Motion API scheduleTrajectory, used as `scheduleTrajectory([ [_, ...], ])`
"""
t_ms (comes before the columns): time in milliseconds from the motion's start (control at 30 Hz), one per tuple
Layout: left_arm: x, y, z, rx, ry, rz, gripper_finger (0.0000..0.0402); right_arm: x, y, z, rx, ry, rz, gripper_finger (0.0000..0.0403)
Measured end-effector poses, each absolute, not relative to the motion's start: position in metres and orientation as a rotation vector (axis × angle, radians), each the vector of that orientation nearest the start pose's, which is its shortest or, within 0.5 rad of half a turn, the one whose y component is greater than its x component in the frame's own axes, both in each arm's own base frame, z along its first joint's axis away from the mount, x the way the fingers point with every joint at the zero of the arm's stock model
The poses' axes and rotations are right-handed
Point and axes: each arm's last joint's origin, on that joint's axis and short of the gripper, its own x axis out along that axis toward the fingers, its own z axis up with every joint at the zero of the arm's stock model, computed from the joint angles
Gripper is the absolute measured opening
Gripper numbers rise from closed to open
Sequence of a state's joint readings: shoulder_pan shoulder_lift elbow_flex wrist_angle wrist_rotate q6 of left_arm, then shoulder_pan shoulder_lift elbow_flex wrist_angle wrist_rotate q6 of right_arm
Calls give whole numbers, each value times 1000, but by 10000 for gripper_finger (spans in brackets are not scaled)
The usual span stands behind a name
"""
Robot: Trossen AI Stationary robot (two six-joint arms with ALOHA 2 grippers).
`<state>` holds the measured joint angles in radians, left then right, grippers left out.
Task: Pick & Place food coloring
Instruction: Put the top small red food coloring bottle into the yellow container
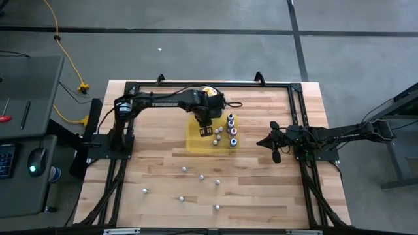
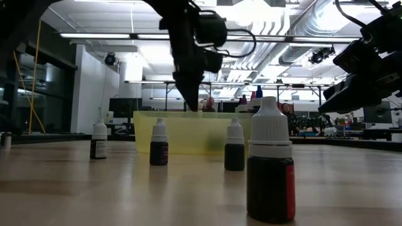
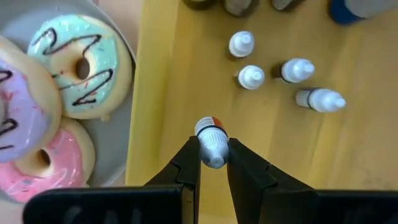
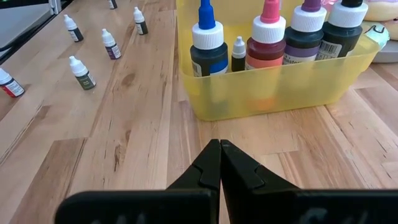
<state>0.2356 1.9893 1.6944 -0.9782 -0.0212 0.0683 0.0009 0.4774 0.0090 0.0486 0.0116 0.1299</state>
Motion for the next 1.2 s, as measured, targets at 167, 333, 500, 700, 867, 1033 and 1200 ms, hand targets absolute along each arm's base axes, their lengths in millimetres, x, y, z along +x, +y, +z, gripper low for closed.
scheduleTrajectory([
  [167,407,98,226,-119,1283,207,48,119,0,128,125,419,-38,0],
  [333,413,100,227,-162,1225,269,48,119,0,128,125,420,-38,0],
  [500,416,101,228,-269,1169,351,48,119,0,128,125,420,-38,0],
  [700,415,102,225,-326,1160,427,48,120,0,128,125,419,-38,0],
  [867,418,103,213,-362,1181,475,48,120,0,128,125,419,-38,0],
  [1033,421,104,200,-407,1199,511,48,119,0,128,125,421,-38,0],
  [1200,423,104,196,-458,1185,541,48,119,0,128,125,422,-38,0],
])
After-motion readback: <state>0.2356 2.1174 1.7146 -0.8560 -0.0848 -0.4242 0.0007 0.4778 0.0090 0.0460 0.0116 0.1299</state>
